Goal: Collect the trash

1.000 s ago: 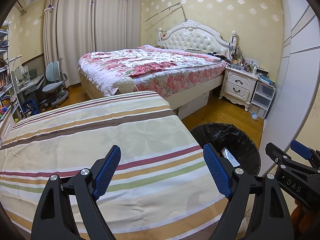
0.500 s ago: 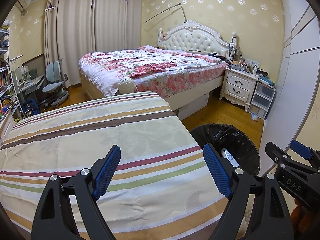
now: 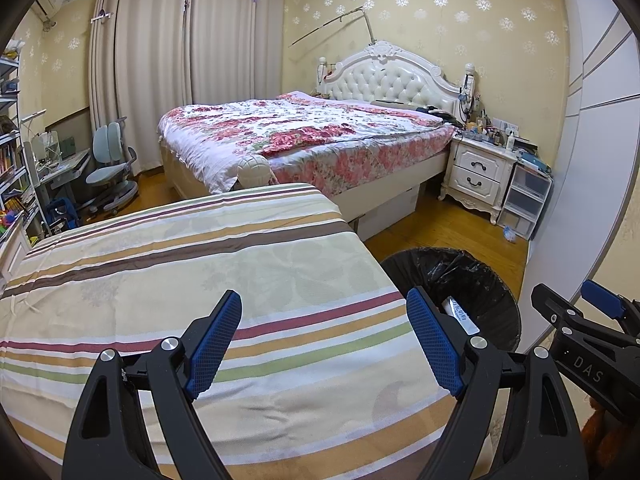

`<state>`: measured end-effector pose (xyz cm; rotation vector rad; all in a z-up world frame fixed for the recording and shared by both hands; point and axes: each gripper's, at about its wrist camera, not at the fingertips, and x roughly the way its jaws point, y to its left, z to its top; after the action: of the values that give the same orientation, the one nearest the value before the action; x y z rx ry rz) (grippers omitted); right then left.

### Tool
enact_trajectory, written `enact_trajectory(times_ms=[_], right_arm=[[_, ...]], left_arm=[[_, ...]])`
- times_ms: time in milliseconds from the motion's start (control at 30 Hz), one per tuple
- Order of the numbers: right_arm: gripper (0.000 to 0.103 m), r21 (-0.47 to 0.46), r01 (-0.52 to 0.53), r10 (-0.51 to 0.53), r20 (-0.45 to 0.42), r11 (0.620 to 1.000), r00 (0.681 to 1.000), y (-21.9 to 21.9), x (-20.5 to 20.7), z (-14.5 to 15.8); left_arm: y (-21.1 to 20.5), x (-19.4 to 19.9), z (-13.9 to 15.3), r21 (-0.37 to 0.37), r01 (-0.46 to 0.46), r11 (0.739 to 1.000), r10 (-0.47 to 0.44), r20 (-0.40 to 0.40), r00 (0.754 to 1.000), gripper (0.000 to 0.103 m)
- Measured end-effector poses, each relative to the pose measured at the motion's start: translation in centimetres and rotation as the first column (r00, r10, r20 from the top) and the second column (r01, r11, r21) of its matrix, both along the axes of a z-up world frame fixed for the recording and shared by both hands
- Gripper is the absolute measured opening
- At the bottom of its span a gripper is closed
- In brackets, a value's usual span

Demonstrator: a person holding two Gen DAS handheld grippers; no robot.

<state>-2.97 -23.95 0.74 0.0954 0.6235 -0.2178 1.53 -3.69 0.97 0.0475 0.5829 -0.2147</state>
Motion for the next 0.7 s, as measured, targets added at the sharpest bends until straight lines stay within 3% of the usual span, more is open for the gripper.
enact_trajectory(times_ms=[700], right_arm=[[0.079, -0.001, 0.0, 0.0, 0.0, 1.0, 1.0, 0.02, -0.03, -0.06]], left_arm=[[-0.46, -0.55, 0.37, 0.005, 0.015, 1.0, -0.015, 0.022, 1.0, 0.082]])
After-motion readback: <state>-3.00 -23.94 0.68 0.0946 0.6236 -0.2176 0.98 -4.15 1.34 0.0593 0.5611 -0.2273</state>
